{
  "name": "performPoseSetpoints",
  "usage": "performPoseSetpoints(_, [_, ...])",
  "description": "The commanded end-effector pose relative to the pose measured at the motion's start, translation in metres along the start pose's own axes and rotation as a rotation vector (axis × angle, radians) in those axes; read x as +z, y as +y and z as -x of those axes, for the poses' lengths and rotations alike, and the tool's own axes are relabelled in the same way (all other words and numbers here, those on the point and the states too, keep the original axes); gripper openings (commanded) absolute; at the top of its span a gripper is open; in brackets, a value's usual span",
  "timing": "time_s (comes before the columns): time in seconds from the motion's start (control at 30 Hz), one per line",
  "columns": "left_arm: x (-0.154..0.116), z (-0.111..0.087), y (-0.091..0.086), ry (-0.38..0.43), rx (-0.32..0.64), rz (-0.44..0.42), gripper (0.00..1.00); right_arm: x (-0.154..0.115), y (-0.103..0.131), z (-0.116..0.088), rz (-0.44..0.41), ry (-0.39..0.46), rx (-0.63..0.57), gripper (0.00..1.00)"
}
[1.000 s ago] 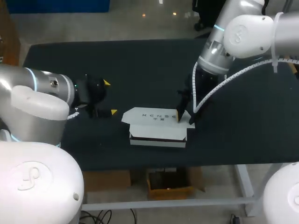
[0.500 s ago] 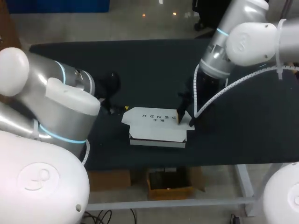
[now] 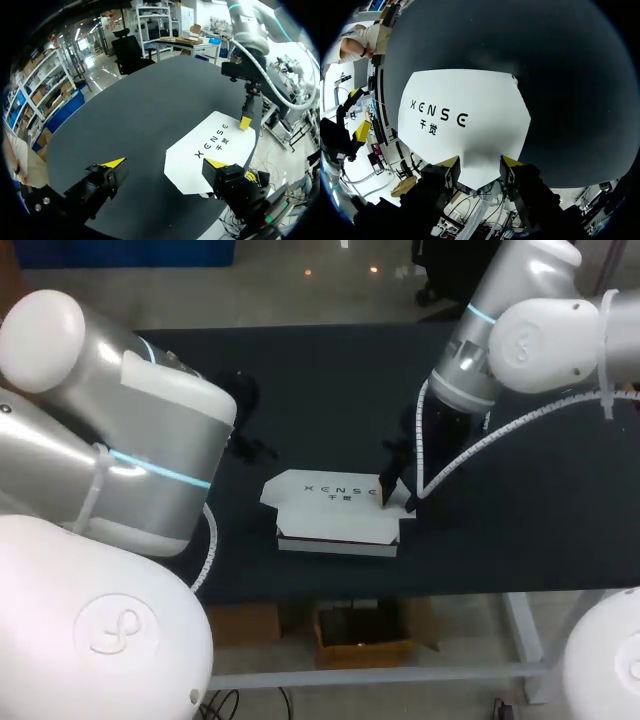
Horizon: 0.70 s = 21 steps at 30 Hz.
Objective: Assemble the packaging by folding the flat box into shape, placing the metal phone stand inside, and closing the box properly
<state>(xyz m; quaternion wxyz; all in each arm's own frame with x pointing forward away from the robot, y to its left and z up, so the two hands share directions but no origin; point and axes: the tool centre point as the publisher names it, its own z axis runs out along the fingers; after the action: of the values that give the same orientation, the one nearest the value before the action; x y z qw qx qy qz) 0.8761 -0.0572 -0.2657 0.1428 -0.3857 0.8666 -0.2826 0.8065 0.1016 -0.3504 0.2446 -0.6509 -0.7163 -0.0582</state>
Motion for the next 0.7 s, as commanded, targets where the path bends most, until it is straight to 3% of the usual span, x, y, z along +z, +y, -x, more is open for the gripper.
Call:
performPoseSetpoints(0.03, [0.0014,-0.0021,-0.0063,0.095,-0.23,0.475,1.0,0.0025,-0.003,0.0008,0.01,-0.001,0.001,0.49])
performPoseSetpoints(0.27, [0.0104,-0.0054,-0.0016,0.232,-0.534,0.731,1.0,0.0038,-0.0046,0.002,0.017,0.002,0.0,0.49])
performPoseSetpoints(0.7, [0.0104,-0.0054,-0.0016,0.232,-0.534,0.731,1.0,0.0021,-0.0057,0.0018,0.043,0.005,-0.006,0.52])
